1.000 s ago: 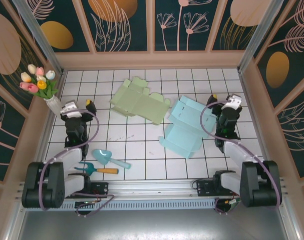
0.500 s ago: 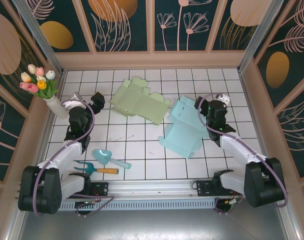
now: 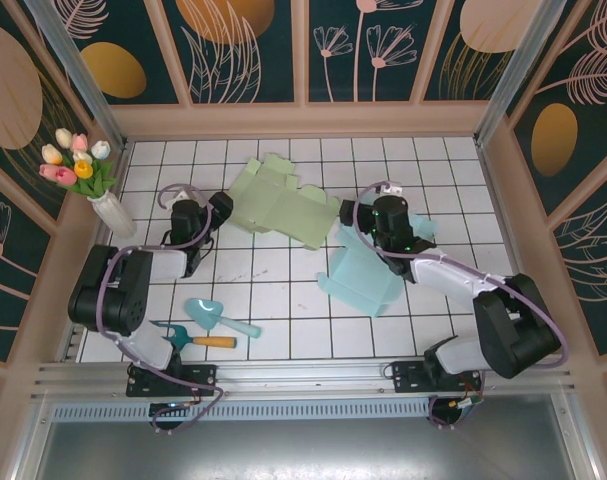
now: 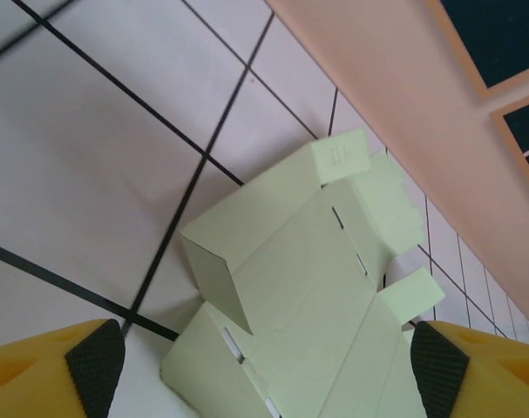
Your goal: Fold the paper box
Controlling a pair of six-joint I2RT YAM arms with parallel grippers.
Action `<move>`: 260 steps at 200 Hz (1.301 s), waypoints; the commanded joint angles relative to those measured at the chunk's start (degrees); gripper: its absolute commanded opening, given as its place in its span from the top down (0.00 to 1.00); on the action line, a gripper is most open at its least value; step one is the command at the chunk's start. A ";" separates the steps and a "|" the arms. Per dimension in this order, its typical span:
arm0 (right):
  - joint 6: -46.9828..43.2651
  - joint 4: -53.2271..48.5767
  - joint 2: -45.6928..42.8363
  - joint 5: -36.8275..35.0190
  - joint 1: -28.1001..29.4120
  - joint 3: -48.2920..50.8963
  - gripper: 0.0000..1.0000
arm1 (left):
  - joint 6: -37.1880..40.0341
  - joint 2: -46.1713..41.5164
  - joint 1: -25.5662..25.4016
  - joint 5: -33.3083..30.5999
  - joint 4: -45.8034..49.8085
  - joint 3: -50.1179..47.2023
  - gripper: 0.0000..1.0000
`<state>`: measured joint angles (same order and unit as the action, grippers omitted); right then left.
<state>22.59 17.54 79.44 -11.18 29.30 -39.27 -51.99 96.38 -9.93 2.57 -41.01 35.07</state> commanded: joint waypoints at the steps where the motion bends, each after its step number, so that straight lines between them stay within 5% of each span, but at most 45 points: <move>1: -1.82 1.38 1.40 0.30 1.72 -2.61 0.02 | -2.37 2.99 -0.94 2.26 -4.12 2.49 0.15; 164: -0.90 6.66 9.93 0.00 12.05 -3.67 0.03 | -2.48 -3.38 -3.88 -4.99 12.01 -0.24 0.21; 260: 0.39 8.56 12.40 -0.54 16.04 -2.64 0.03 | -4.53 0.38 -5.14 -6.52 6.11 0.48 0.62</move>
<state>21.61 24.21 90.87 -10.83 44.10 -42.28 -55.99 94.98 -14.92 -2.90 -31.92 34.41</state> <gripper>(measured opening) 0.975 0.444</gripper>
